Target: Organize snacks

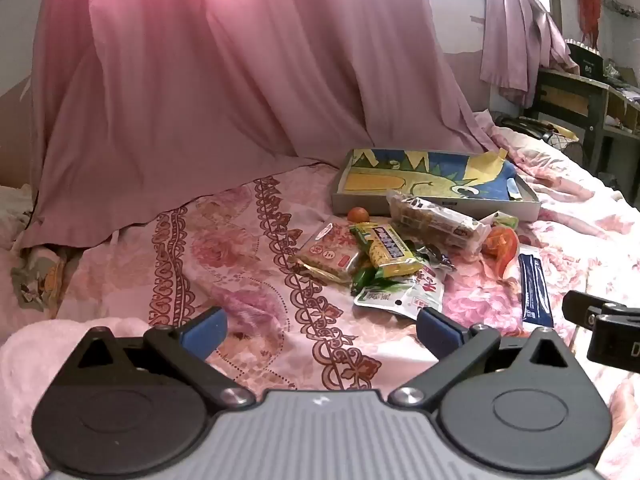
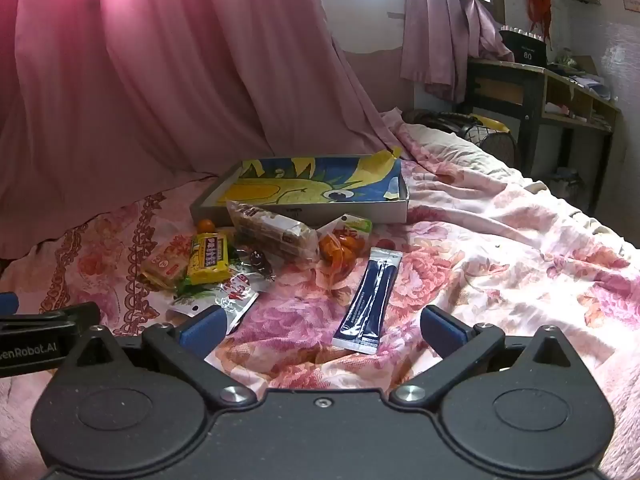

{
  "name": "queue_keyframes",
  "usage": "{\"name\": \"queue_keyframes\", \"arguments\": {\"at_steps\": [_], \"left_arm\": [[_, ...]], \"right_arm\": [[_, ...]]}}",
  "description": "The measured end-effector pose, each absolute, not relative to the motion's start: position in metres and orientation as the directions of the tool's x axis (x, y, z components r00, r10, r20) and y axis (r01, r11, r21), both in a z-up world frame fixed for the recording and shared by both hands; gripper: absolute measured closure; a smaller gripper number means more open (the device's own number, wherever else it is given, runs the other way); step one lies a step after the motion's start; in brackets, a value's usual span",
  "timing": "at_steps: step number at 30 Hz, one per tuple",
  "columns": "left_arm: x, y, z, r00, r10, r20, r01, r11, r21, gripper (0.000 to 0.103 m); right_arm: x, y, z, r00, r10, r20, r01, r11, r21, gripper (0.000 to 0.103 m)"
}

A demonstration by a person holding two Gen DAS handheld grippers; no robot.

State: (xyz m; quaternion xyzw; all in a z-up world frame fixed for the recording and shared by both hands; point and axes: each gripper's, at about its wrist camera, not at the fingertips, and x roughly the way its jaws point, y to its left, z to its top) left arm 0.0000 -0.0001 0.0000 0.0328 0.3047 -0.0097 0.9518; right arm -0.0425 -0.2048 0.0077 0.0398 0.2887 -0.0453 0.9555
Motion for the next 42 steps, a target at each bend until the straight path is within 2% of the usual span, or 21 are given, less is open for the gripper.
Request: {"name": "queue_keyframes", "arguments": {"at_steps": [42], "left_arm": [[0.0000, -0.0005, -0.0001, 0.811, 0.007, -0.585, 0.039, 0.997, 0.065, 0.000]], "right_arm": [[-0.0425, -0.2059, 0.0067, 0.825, -0.065, -0.562, 0.110, 0.993, 0.047, 0.001]]}}
